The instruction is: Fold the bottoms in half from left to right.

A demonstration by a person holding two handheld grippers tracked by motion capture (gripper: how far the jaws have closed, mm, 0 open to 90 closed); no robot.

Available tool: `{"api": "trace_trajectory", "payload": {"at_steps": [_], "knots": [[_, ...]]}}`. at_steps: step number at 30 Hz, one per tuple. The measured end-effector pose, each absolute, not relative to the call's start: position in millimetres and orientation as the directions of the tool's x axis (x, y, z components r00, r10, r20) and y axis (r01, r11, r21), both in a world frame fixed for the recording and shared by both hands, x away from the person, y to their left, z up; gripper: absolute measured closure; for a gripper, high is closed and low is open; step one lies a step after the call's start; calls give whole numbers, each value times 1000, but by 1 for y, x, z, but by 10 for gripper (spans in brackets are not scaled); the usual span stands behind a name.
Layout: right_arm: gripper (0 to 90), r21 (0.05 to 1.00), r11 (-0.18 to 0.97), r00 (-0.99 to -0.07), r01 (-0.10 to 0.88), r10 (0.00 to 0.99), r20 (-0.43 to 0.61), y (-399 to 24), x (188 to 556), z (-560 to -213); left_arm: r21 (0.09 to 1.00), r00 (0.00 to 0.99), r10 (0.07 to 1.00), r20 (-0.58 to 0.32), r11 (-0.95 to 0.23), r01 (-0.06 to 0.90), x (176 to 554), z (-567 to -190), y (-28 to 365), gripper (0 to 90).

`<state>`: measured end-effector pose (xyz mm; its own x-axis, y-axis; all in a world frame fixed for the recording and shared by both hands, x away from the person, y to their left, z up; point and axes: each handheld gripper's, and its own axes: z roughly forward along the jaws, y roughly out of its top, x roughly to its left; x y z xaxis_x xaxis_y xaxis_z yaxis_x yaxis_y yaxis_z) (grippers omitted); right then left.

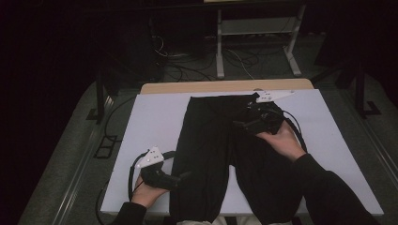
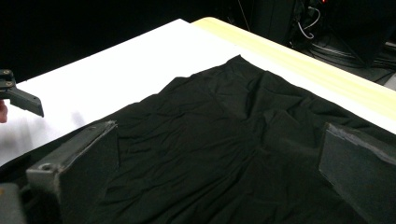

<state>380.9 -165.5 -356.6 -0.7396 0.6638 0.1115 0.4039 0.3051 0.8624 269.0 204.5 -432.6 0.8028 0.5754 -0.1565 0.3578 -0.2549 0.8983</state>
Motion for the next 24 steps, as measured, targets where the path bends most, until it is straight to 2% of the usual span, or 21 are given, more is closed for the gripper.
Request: {"api": "trace_trajectory", "payload": {"at_steps": [12,24], "knots": [[0,872,283,-746,400,653,130,-147,393,-356,899,805,571,-158,-255,357,269,-432,205,0],[0,864,313,-759,395,640,115,-124,405,-357,900,811,563,-159,-254,353,268,-432,205,0]]}}
